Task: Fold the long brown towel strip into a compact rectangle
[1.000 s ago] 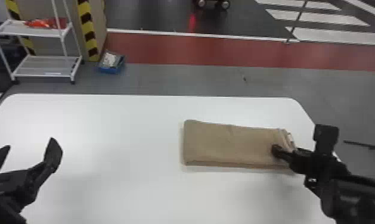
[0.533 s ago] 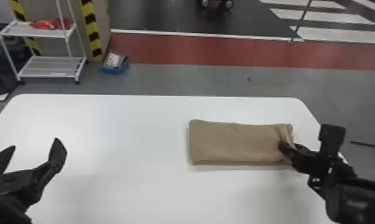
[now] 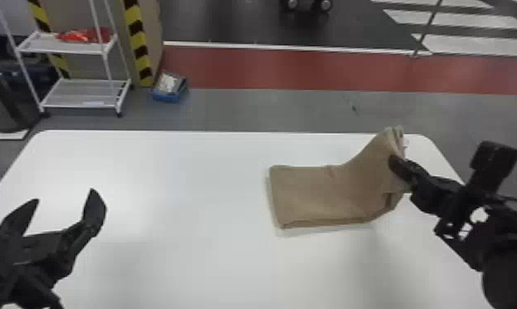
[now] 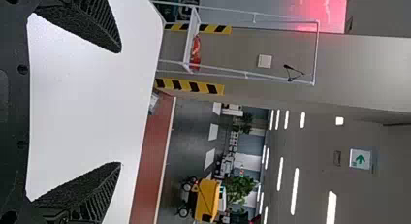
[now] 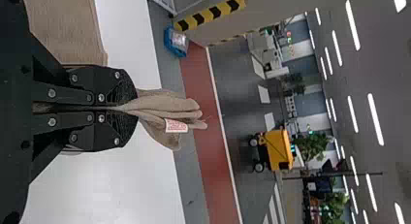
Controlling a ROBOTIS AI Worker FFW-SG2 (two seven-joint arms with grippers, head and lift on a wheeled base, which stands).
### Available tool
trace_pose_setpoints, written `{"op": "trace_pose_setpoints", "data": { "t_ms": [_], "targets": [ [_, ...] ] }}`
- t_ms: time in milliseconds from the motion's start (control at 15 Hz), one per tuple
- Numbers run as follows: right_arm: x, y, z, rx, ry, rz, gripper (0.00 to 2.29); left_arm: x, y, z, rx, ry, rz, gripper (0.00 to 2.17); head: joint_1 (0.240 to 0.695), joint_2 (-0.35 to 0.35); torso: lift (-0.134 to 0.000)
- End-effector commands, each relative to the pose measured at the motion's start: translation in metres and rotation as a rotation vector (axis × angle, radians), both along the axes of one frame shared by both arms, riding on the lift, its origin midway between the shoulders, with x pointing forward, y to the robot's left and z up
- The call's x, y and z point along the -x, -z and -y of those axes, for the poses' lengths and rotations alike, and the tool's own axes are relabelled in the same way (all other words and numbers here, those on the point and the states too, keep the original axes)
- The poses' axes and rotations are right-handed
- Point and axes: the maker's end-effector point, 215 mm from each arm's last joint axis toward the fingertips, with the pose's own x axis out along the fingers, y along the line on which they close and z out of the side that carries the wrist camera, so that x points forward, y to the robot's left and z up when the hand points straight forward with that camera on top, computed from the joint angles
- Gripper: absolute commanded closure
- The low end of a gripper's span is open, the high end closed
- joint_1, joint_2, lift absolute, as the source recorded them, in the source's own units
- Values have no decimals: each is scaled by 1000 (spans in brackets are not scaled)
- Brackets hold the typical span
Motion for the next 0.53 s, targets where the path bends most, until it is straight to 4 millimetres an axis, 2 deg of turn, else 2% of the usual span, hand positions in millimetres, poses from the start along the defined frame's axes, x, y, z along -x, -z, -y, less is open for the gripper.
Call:
{"op": "trace_pose_setpoints", "data": {
  "t_ms": [0,133,267,467],
  "targets": [
    [5,-7,-68,16,-121,2,1534,2,0,0,3,-2,0,39,695,-32,-116],
    [11,10,-119,50,-207,-42,1534,3,0,-2,1,-5,-2,39,695,19,-116],
    [16,25,-153,95,-254,-77,1534,4,-1,-2,0,-5,1,39,695,70,-116],
    [22,43,-187,113,-297,-106,1524,4,-1,-2,-2,-5,1,39,695,144,-116]
  ]
}}
